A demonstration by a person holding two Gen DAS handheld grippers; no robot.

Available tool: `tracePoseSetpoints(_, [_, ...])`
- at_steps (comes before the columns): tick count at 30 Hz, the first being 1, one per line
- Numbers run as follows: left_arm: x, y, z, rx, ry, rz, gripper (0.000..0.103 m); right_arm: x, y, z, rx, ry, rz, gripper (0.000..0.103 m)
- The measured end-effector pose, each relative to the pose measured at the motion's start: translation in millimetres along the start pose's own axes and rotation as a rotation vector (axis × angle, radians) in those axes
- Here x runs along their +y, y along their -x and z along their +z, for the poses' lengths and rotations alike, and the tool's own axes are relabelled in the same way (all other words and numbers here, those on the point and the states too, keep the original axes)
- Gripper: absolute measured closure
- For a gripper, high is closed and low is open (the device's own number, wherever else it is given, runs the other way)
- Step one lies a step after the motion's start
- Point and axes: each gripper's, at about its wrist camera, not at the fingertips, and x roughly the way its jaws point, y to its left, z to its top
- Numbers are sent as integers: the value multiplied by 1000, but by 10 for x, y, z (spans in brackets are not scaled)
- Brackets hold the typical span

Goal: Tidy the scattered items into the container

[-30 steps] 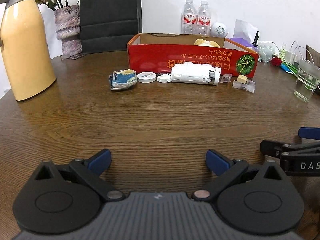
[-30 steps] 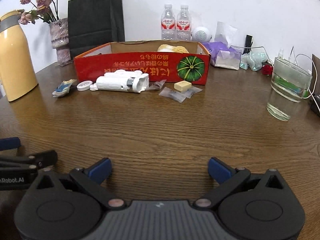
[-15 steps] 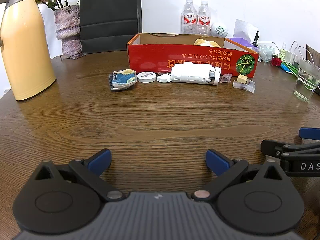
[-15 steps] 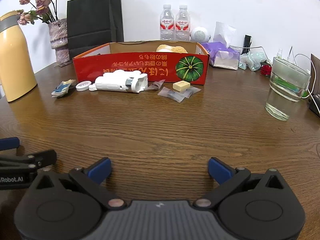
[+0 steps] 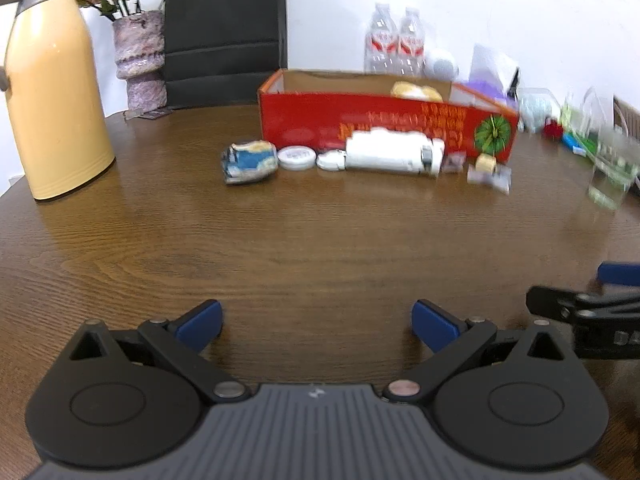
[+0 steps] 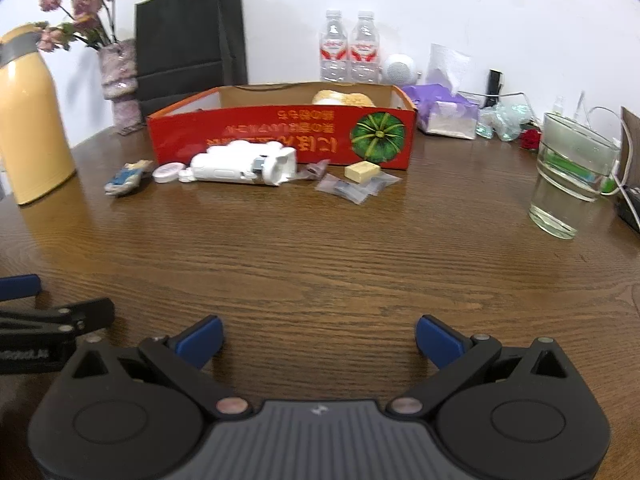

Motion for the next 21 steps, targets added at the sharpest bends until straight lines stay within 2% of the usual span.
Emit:
tracePoseSetpoints(3, [98,-8,335,-65,32,-39,0,-189,63,194,-28,-32,72,6])
tracePoseSetpoints(6, [-12,-128,742,-116,-77,-119,0,-377,-13,559,-107,4,73,11])
tracePoseSetpoints(8, [-123,-283,937,-139,-132,-168,0,-453,-185,807,-134,71,112,26])
tracePoseSetpoints(10, [-258,-491,1073,-113,-176,-203,0,-464,-428,996,-112,139,171,33])
tracePoseSetpoints(12, [-373,-697,1144,-107,-241,-255,0,-393,-683,1124,-41,210,173,42])
tracePoseSetpoints(13, [-422,-786,1149,-122,-282,-282,0,-340,-783,1165,-19,245,157,54])
tracePoseSetpoints(16, [-513,-1039,1132,-172,-383,-303,0,-241,-1009,1177,14,336,178,61])
tracePoseSetpoints(17, [-530,-1120,1134,-166,-392,-292,0,-245,-1085,1160,25,335,184,65])
tracePoseSetpoints(19, [-495,-1276,1140,-120,-362,-286,0,-302,-1180,1105,35,305,188,66])
tracePoseSetpoints(20, [-459,-1338,1142,-77,-332,-305,0,-335,-1195,1091,32,286,198,66])
tracePoseSetpoints(21, [-425,-1395,1139,5,-297,-351,0,-366,-1198,1085,34,268,212,66])
